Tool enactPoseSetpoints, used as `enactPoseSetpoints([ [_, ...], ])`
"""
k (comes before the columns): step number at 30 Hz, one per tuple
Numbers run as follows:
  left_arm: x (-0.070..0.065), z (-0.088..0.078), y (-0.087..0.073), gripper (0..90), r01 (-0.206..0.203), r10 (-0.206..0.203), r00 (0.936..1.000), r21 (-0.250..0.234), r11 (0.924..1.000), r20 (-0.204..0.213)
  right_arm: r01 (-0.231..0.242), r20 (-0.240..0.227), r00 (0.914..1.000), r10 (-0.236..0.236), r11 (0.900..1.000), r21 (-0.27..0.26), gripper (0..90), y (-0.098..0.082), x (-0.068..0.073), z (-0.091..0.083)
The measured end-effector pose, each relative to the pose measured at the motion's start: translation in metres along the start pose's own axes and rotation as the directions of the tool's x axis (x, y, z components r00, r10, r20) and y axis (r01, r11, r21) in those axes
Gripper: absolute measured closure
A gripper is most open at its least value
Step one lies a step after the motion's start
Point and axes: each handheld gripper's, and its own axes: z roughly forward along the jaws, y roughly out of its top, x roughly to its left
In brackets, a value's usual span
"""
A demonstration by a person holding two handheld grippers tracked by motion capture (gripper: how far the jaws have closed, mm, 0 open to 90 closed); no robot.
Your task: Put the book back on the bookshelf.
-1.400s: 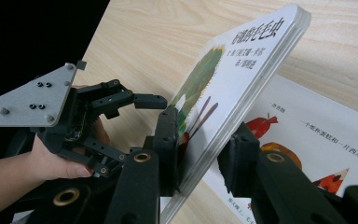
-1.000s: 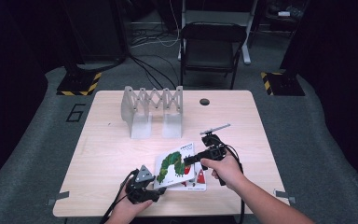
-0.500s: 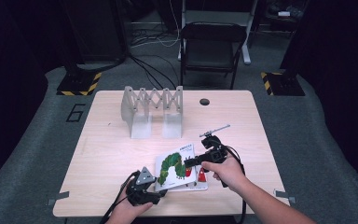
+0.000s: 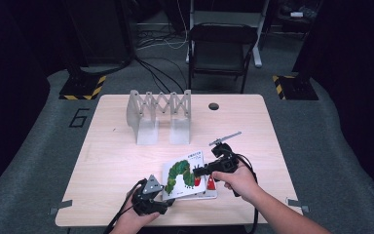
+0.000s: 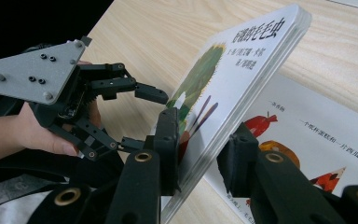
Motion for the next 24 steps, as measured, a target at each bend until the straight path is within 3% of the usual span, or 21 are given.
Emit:
enactPoseSetpoints([
  [5, 0.004, -0.005, 0.000, 35.8, 0.032, -0.031, 0.9982, -0.009, 0.9995, 0.050, 0.036, -0.001, 0.9994, -0.036, 0.999, -0.002, 71.8, -0.001, -0.001, -0.002],
  [9, 0.003, -0.006, 0.001, 35.8, 0.025, -0.024, 0.9983, -0.009, 0.9997, 0.052, 0.067, -0.006, 0.9977, -0.067, 0.998, -0.002, 71.9, -0.003, -0.001, -0.003],
  [12, 0.005, -0.009, 0.002, 37.9, 0.042, -0.040, 0.9974, -0.031, 0.9986, 0.060, 0.080, -0.012, 0.9967, -0.080, 0.997, -0.007, 72.1, -0.003, -0.001, -0.003],
  [15, 0.011, -0.014, 0.004, 37.9, 0.074, -0.071, 0.9953, -0.053, 0.9958, 0.067, 0.114, -0.023, 0.9931, -0.115, 0.993, -0.004, 72.5, -0.005, -0.001, -0.005],
  [17, 0.018, -0.020, 0.007, 37.9, 0.098, -0.095, 0.9942, -0.064, 0.9931, 0.050, 0.131, -0.032, 0.9909, -0.131, 0.991, -0.001, 72.6, -0.005, -0.001, -0.005],
  [24, 0.026, -0.023, 0.012, 37.6, 0.110, -0.107, 0.9932, -0.066, 0.9917, 0.044, 0.210, -0.049, 0.9764, -0.210, 0.978, 0.001, 72.7, -0.007, 0.001, -0.006],
])
